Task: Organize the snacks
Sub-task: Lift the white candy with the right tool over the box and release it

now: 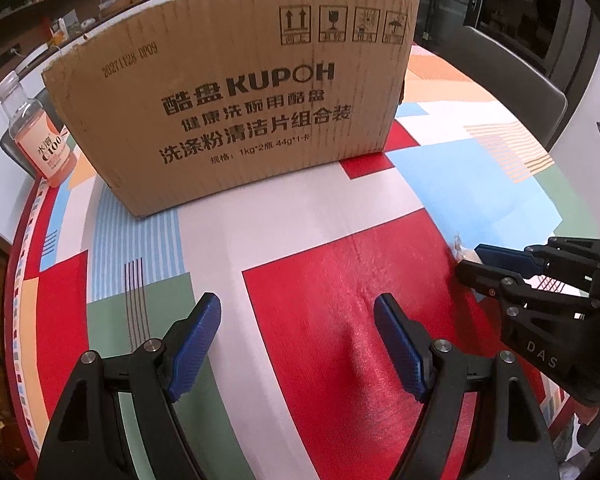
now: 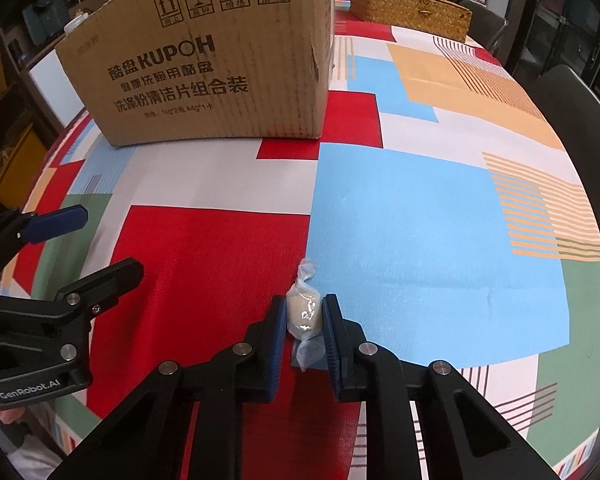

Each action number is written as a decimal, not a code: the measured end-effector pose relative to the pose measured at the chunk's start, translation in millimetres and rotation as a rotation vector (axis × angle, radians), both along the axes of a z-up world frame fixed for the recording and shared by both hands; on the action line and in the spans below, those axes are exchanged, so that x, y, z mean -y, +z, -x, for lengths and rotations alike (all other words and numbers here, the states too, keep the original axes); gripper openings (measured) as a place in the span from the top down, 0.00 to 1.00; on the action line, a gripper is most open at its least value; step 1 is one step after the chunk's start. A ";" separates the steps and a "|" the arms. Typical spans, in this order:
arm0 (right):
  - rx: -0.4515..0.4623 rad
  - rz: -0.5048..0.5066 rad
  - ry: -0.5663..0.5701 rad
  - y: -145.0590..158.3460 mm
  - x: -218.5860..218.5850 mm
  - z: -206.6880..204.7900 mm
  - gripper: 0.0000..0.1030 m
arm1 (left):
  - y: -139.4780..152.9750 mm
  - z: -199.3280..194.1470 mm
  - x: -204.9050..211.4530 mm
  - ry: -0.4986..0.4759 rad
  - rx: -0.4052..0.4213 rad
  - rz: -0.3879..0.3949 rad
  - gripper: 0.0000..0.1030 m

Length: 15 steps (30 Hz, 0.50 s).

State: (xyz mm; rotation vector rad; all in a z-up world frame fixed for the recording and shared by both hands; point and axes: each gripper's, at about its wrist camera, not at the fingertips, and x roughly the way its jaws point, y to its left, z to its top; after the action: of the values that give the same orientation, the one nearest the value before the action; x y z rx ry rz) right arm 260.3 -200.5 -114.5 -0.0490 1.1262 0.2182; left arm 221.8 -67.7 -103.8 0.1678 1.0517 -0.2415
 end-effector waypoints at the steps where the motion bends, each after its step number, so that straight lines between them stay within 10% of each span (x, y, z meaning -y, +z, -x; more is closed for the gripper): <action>1: 0.003 -0.003 0.000 1.2 0.0 0.2 0.81 | 1.5 0.3 -0.3 0.000 0.005 0.001 0.24; 15: 0.141 -0.035 0.009 48.5 -9.5 5.0 0.81 | 51.5 4.8 -16.4 0.027 0.153 0.016 0.24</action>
State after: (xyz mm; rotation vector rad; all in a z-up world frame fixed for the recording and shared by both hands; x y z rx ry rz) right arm 255.3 -191.0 -65.9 -0.0374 0.9818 0.2384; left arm 217.0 -51.4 -52.3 0.1548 0.8996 -0.2095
